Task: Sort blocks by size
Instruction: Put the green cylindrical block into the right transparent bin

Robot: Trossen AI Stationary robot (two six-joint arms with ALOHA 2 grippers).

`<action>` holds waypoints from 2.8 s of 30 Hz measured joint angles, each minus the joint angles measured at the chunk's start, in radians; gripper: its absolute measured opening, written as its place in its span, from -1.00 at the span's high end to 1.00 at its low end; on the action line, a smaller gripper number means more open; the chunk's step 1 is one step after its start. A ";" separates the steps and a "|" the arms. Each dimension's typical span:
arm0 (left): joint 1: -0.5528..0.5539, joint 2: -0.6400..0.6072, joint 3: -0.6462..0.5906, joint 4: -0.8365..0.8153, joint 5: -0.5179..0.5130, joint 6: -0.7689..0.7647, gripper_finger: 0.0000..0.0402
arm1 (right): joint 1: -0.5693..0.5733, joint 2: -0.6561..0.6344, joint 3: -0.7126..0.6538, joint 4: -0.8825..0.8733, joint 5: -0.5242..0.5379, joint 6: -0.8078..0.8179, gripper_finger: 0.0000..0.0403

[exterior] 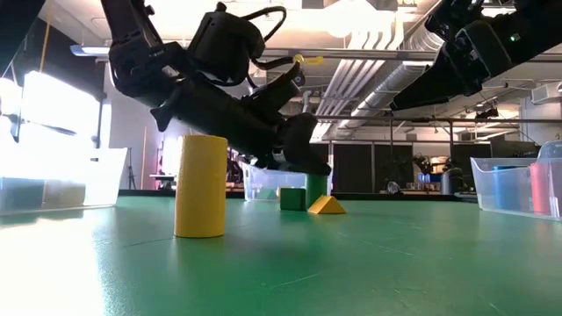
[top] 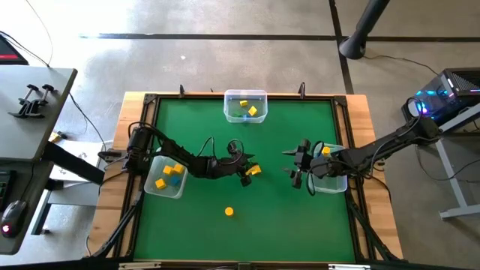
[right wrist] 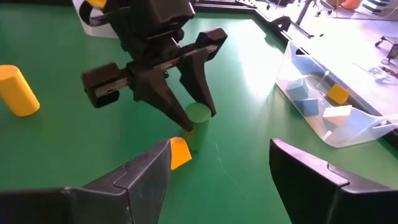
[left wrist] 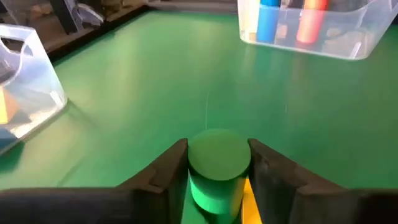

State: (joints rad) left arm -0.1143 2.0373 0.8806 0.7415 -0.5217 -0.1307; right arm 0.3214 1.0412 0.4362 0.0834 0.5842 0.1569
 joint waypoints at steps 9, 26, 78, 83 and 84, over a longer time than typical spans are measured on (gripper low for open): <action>0.003 -0.013 0.000 0.384 0.170 0.054 0.57 | 0.002 0.002 -0.084 0.134 -0.036 -0.052 -0.29; -0.012 -0.013 0.075 0.595 0.339 0.152 0.57 | -0.001 0.036 -0.181 0.669 -0.236 -0.208 -0.29; -0.083 -0.060 0.119 -0.176 -0.053 0.187 0.19 | -0.431 0.197 0.447 -1.632 -0.603 0.300 0.36; -0.083 -0.060 0.119 -0.196 -0.052 0.185 0.19 | -0.489 0.293 0.403 -1.651 -0.581 0.227 0.36; -0.083 -0.060 0.119 -0.194 -0.052 0.184 0.19 | -0.496 0.306 0.391 -1.634 -0.580 0.209 0.36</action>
State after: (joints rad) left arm -0.1970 1.9774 0.9997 0.5475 -0.5736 0.0532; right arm -0.1746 1.3474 0.8272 -1.5507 0.0037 0.3664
